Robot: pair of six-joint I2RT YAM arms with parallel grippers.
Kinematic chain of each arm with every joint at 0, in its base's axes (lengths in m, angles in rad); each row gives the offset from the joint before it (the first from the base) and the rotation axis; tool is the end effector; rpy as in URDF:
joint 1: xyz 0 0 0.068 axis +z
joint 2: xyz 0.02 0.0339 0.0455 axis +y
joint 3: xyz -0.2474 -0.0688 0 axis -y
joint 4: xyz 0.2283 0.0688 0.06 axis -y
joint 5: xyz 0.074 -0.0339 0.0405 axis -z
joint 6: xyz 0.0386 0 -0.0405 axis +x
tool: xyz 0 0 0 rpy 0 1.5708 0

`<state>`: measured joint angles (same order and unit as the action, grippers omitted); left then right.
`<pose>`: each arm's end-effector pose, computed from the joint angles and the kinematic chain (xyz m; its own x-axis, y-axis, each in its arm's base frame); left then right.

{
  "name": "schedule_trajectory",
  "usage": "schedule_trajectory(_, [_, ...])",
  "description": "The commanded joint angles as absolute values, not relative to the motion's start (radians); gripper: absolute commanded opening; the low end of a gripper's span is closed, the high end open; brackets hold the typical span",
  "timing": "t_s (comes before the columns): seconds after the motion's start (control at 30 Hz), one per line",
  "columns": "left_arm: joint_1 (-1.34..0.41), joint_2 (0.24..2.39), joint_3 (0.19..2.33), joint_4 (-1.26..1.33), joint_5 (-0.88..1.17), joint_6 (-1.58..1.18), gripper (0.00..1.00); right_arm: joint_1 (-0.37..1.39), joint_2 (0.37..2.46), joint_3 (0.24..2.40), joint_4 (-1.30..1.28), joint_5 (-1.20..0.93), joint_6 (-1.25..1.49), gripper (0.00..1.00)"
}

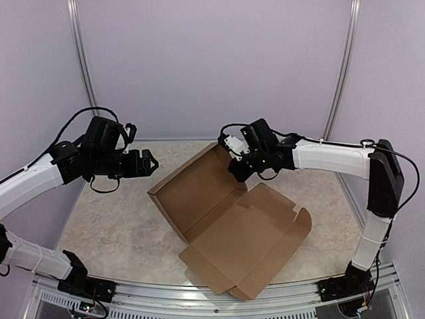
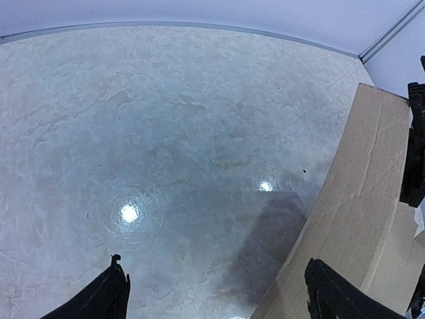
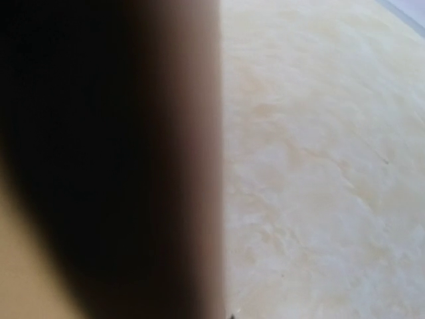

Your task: Fold the paper box

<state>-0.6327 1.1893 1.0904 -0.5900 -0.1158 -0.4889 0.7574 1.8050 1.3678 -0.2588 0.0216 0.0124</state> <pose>0.2024 -0.1429 0.3089 -0.6947 -0.0691 -0.7160 0.2143 0.9303 -0.2977 0.2884 0.2715 0.2397 -0.4742 -0.4313 -0.7675 -0.6690 0.7432 -0.0043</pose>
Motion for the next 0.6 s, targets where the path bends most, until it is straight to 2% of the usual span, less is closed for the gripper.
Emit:
schedule_trajectory(0.0, [-0.617, 1.155, 1.056, -0.578, -0.033, -0.481, 0.89, 0.749, 1.885, 1.558, -0.653, -0.076, -0.17, 0.0])
schedule_trajectory(0.33, [-0.626, 1.12, 0.964, -0.502, 0.079, -0.493, 0.87, 0.755, 2.083, 1.936, -1.156, -0.1, -0.364, 0.0])
schedule_trajectory(0.57, [-0.7, 1.173, 0.928, -0.409, 0.108, -0.518, 0.87, 0.79, 2.162, 2.025, -1.273, -0.009, -0.44, 0.0])
